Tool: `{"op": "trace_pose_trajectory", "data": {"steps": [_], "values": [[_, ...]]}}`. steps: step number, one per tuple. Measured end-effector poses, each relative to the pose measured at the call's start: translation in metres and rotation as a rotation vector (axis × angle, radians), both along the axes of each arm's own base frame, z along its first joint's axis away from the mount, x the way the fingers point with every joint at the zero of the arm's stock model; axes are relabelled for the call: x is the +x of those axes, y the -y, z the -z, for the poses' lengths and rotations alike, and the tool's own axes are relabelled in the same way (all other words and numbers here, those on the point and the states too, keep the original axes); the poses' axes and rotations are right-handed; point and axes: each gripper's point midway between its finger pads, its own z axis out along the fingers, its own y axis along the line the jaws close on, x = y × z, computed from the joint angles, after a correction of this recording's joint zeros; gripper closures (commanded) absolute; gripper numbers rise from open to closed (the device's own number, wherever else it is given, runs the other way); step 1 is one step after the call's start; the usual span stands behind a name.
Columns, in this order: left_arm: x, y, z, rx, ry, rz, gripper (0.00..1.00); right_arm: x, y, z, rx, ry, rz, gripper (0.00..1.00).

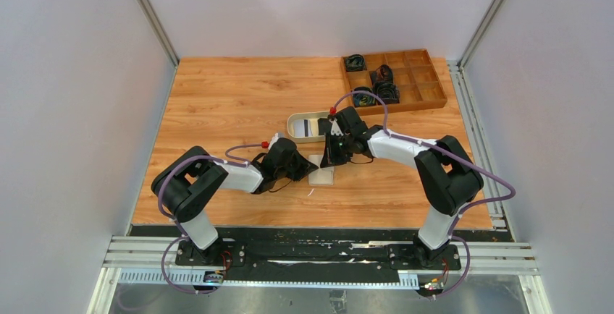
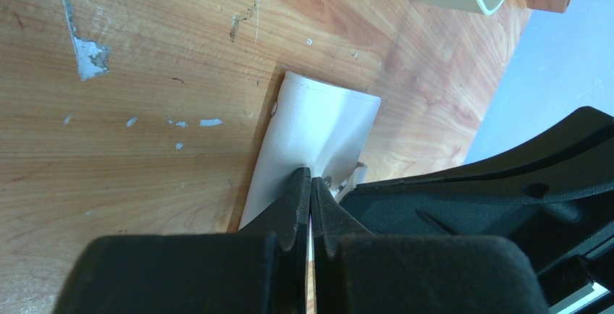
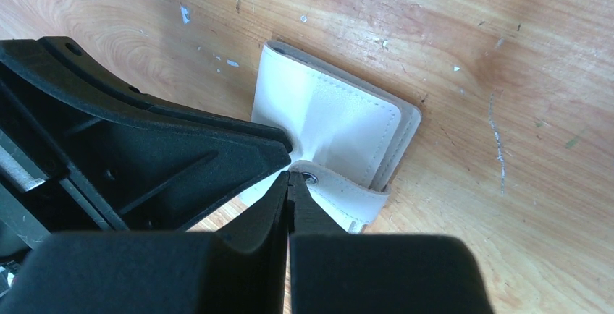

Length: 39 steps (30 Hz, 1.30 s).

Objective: Take the credit cards out of the card holder

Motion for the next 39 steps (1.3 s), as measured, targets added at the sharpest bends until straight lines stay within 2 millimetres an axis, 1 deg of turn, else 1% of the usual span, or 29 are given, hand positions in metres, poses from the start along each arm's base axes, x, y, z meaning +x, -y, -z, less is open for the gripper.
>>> {"op": "trace_pose_trajectory", "data": {"steps": [22,39], "values": [[0.000,0.000,0.000,0.004,-0.005,0.000,1.00,-0.006,0.004,0.008,-0.012,-0.020,0.001,1.00],[0.000,0.000,0.000,0.005,-0.005,0.000,1.00,-0.005,-0.002,0.014,0.014,-0.039,0.002,1.00]]}}
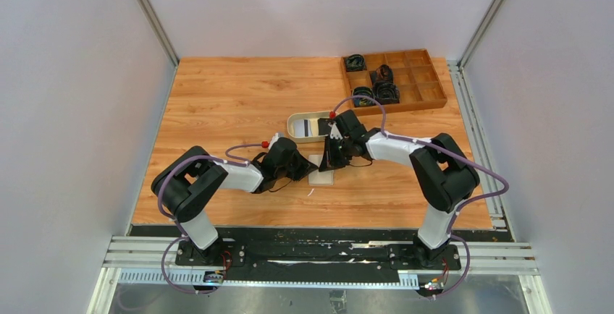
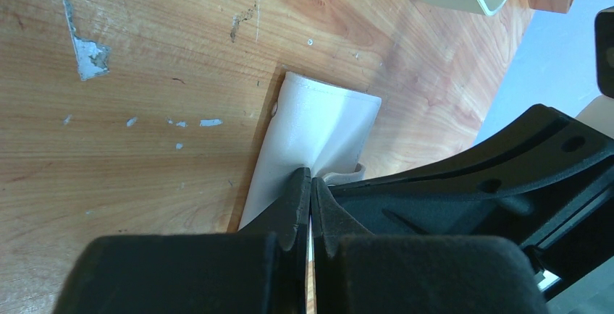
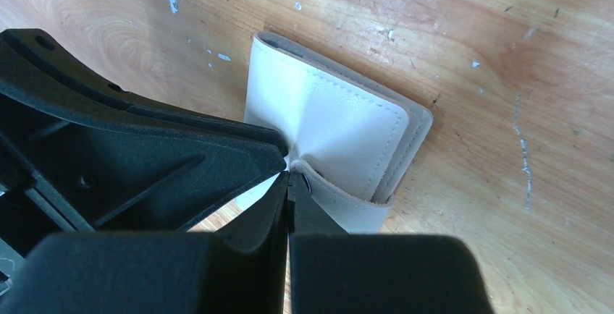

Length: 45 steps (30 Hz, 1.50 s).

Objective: Take the credit cards out of the card holder

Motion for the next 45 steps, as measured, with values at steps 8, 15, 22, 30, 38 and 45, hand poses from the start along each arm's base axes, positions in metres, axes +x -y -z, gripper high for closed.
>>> {"op": "trace_pose_trajectory", "data": {"steps": [8,15,22,30,38,45], "values": [[0.000,0.000,0.000,0.000,0.000,0.000,1.00,-0.004,-0.003,0.004,0.024,-0.013,-0.009,1.00],[0.000,0.000,0.000,0.000,-0.001,-0.001,1.00,-0.002,-0.002,0.005,0.037,-0.019,-0.010,1.00],[0.000,0.000,0.000,0.001,-0.001,-0.001,1.00,0.000,0.001,0.006,0.121,-0.061,-0.022,1.00],[0.003,-0.003,0.001,0.006,0.000,-0.012,1.00,0.001,-0.003,0.009,0.277,-0.139,-0.038,1.00],[0.007,-0.006,0.001,0.016,0.000,-0.027,1.00,0.006,-0.006,0.011,0.399,-0.141,-0.078,1.00],[0.007,-0.005,0.001,0.023,-0.004,-0.025,1.00,0.005,-0.003,0.014,0.416,-0.147,-0.061,1.00]]}}
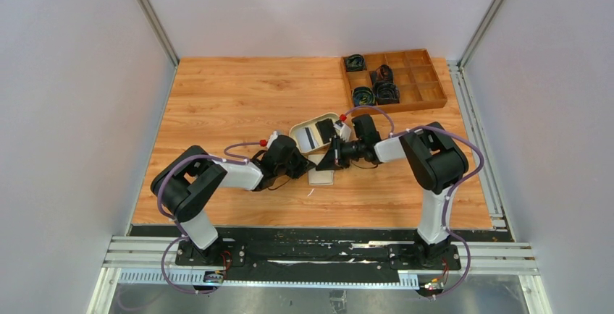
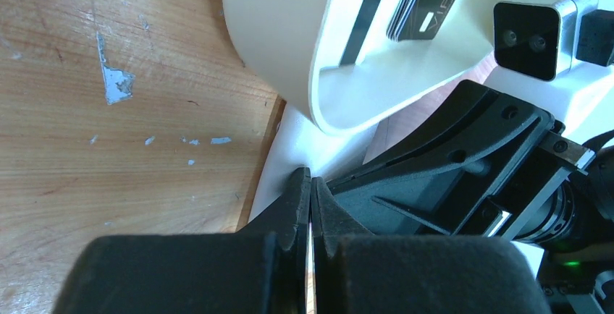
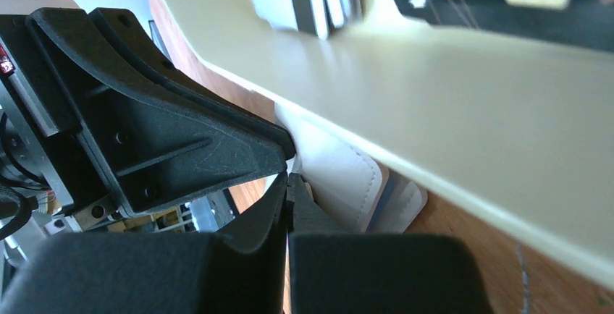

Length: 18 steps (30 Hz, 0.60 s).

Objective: Take the credit cards out of the card holder

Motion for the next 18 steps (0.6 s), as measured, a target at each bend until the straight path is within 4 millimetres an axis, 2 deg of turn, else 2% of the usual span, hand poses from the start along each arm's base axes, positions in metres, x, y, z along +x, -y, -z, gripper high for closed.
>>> {"op": "trace_pose_trajectory", "data": {"steps": [13,18], "values": [[0.003,0.005,-0.001,-0.005,0.000,0.010,1.00,0.009,0.011,-0.005,-0.117,0.089,0.064,1.00],[0.003,0.005,-0.001,-0.004,0.002,0.014,1.00,0.011,0.016,-0.010,-0.210,0.136,0.075,0.85]]}}
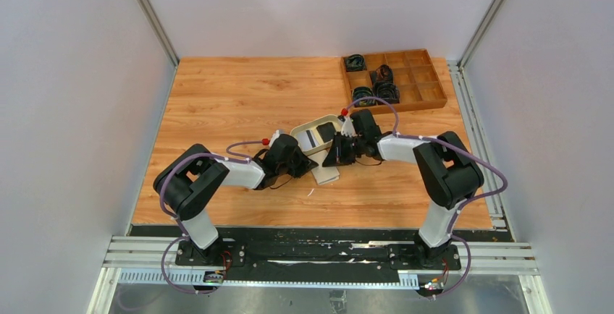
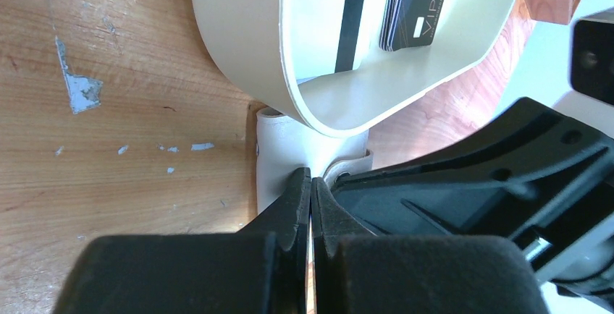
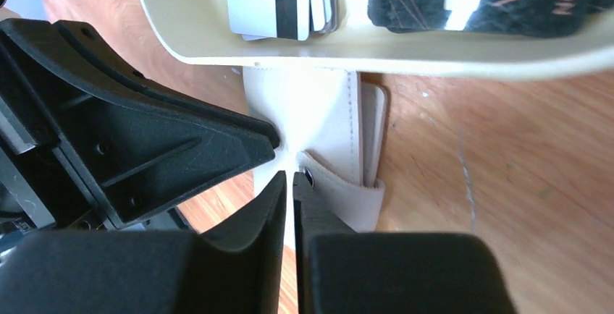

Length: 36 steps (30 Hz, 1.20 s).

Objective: Take the credit cards out of the card holder

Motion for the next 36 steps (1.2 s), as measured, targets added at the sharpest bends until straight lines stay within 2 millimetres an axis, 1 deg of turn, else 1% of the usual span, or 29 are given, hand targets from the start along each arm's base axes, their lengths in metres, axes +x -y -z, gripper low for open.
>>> {"op": "trace_pose_trajectory", "data": {"steps": [3,6,8,11,12,14,15,17,22,24,25,27,30,31,32,33,36], "values": [[0.000,0.000,0.000,0.002,0.001,0.002,1.00,0.001,0.006,-0.008,-0.053,0.030,0.012,0.75],[0.000,0.000,0.000,0.006,0.005,0.008,1.00,0.005,0.016,-0.019,-0.106,0.064,0.038,0.62],[0.000,0.000,0.000,0.009,0.006,0.011,1.00,0.007,0.021,-0.030,-0.128,0.095,0.048,0.55],[0.000,0.000,0.000,0.015,0.009,0.018,1.00,0.011,0.026,-0.052,-0.142,0.156,0.057,0.50],[0.000,0.000,0.000,0.017,0.010,0.021,1.00,0.013,0.028,-0.059,-0.149,0.180,0.062,0.50],[0.000,0.000,0.000,0.020,0.012,0.024,1.00,0.016,0.032,-0.068,-0.166,0.217,0.067,0.50],[0.000,0.000,0.000,0.021,0.013,0.024,1.00,0.016,0.034,-0.069,-0.177,0.228,0.067,0.49],[0.000,0.000,0.000,0.023,0.015,0.027,1.00,0.015,0.037,-0.064,-0.220,0.239,0.065,0.49],[-0.001,0.000,-0.001,0.043,0.031,0.051,1.00,-0.003,0.036,-0.045,-0.301,0.228,0.035,0.49],[-0.002,-0.003,-0.002,0.070,0.045,0.068,1.00,-0.008,0.040,-0.037,-0.321,0.216,0.035,0.49],[-0.003,-0.006,-0.002,0.093,0.054,0.076,0.98,-0.009,0.042,-0.034,-0.333,0.210,0.039,0.47],[-0.004,-0.014,-0.004,0.144,0.072,0.090,0.88,-0.010,0.046,-0.030,-0.348,0.206,0.045,0.41],[-0.006,-0.030,-0.013,0.241,0.111,0.114,0.60,-0.008,0.048,-0.032,-0.360,0.220,0.051,0.35],[-0.005,-0.034,-0.019,0.264,0.131,0.123,0.48,-0.008,0.049,-0.034,-0.359,0.228,0.051,0.34],[-0.003,-0.036,-0.031,0.282,0.163,0.129,0.42,-0.007,0.049,-0.037,-0.358,0.242,0.049,0.31],[-0.001,-0.038,-0.037,0.301,0.186,0.142,0.34,-0.006,0.049,-0.040,-0.357,0.252,0.052,0.29],[0.007,-0.037,-0.071,0.332,0.273,0.178,0.22,-0.004,0.051,-0.053,-0.347,0.297,0.052,0.27]]}}
